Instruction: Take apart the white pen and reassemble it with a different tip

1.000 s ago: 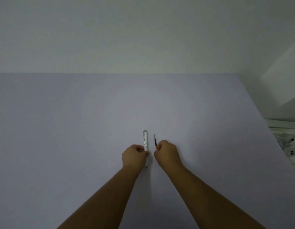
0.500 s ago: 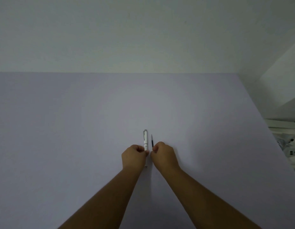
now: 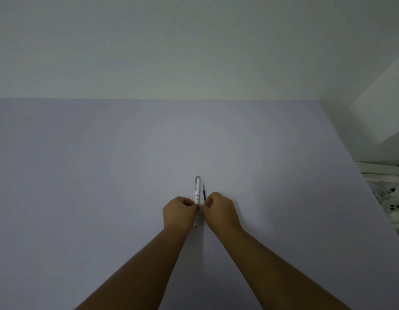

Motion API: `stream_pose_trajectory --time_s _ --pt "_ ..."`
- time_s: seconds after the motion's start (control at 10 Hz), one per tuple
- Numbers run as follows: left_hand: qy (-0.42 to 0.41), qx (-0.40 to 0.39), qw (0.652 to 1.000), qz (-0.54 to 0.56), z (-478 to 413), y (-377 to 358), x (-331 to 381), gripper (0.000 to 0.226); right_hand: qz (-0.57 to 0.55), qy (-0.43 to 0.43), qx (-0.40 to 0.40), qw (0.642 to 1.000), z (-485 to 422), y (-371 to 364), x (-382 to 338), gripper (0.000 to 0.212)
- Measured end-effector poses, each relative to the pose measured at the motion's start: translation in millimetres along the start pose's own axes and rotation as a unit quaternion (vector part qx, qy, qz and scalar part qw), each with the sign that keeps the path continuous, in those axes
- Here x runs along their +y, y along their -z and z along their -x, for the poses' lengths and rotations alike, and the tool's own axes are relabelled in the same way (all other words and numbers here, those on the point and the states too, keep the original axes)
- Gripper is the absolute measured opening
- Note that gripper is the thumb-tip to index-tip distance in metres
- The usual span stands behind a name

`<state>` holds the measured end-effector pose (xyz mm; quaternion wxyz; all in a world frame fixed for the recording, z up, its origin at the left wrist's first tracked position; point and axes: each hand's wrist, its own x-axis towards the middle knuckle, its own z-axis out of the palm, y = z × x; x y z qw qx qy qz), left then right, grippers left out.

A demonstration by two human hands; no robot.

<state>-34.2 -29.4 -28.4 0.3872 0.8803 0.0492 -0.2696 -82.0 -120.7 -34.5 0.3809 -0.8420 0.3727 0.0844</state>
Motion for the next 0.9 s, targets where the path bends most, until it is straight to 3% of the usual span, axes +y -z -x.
stream_pose_trajectory --time_s 0.8,0.9 --pt "-0.015 -0.004 1.000 -0.010 3.7 7.6 -2.9 0.011 -0.044 0.000 0.000 0.999 2.0 -2.3 3.4 0.014" --pt "-0.012 0.020 1.000 -0.010 8.9 14.2 -1.0 0.022 -0.044 0.004 0.030 0.999 1.5 -1.4 4.5 0.017"
